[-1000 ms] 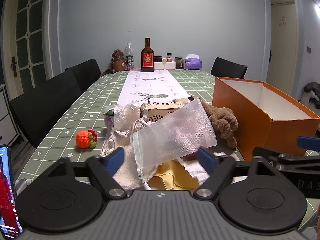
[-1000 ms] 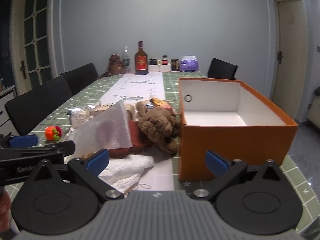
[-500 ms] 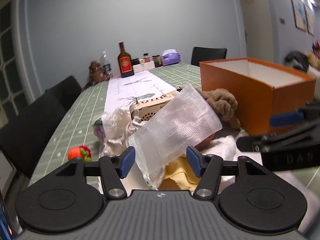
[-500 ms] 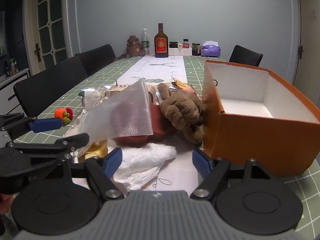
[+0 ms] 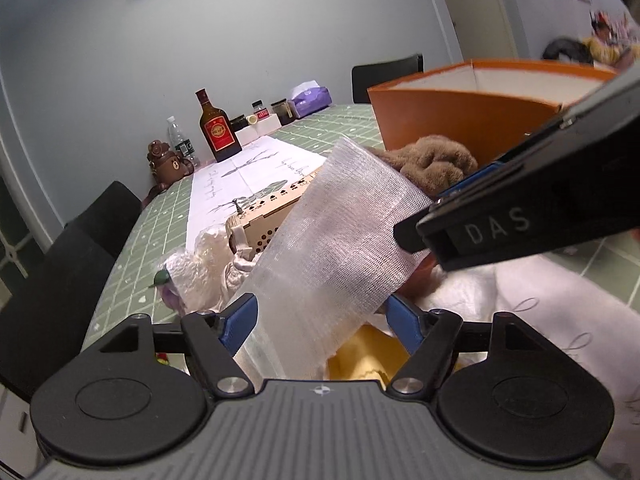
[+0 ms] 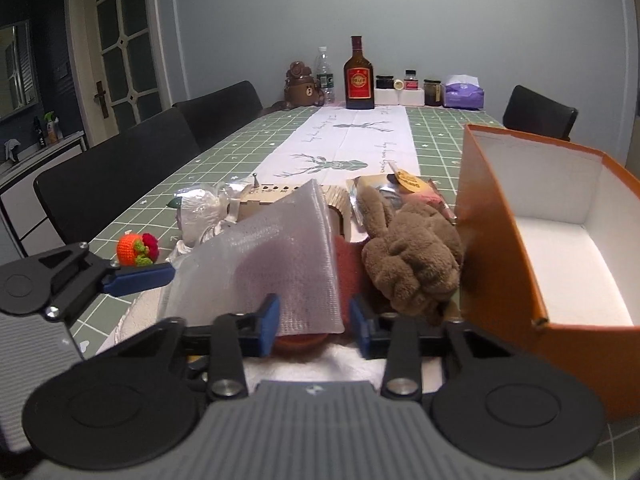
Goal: Organize soft objects
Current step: 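Grasp the white mesh cloth with the left tool, then grasp the yellow cloth with the right tool while the left tool holds the mesh cloth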
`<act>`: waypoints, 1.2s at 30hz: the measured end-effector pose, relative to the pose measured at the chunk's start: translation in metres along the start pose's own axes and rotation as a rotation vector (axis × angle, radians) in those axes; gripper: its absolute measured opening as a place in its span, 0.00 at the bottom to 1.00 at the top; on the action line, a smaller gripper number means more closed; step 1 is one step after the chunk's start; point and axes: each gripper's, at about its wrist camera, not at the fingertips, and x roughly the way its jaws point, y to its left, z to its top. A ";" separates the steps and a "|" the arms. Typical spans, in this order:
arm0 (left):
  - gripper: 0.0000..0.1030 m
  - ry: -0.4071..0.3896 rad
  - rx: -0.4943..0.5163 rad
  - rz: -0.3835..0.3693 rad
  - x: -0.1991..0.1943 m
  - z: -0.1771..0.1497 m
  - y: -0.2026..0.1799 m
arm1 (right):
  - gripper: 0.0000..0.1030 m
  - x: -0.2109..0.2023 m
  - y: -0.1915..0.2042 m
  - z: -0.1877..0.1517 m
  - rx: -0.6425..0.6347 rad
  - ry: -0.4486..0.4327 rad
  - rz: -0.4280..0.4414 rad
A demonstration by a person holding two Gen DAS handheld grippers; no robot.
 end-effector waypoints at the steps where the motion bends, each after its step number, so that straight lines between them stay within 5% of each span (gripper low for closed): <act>1: 0.84 0.017 0.014 0.016 0.004 0.001 -0.002 | 0.08 0.002 0.000 0.001 -0.005 0.006 0.006; 6: 0.73 0.037 0.030 0.036 0.011 0.002 -0.004 | 0.02 -0.002 -0.001 0.002 -0.010 0.002 0.027; 11: 0.26 0.040 0.002 0.037 0.005 0.001 0.000 | 0.02 -0.002 -0.001 -0.001 -0.015 0.008 0.007; 17: 0.03 0.013 -0.153 0.053 -0.014 0.001 0.021 | 0.08 -0.005 0.001 -0.012 -0.001 0.030 0.013; 24: 0.01 0.024 -0.369 0.007 -0.035 -0.015 0.051 | 0.11 -0.018 0.021 -0.035 -0.006 0.028 0.120; 27: 0.01 0.043 -0.421 -0.006 -0.039 -0.027 0.056 | 0.31 -0.020 0.038 -0.043 -0.048 0.028 0.177; 36: 0.01 0.060 -0.586 -0.029 -0.043 -0.044 0.082 | 0.35 0.013 0.069 -0.047 -0.173 0.004 0.102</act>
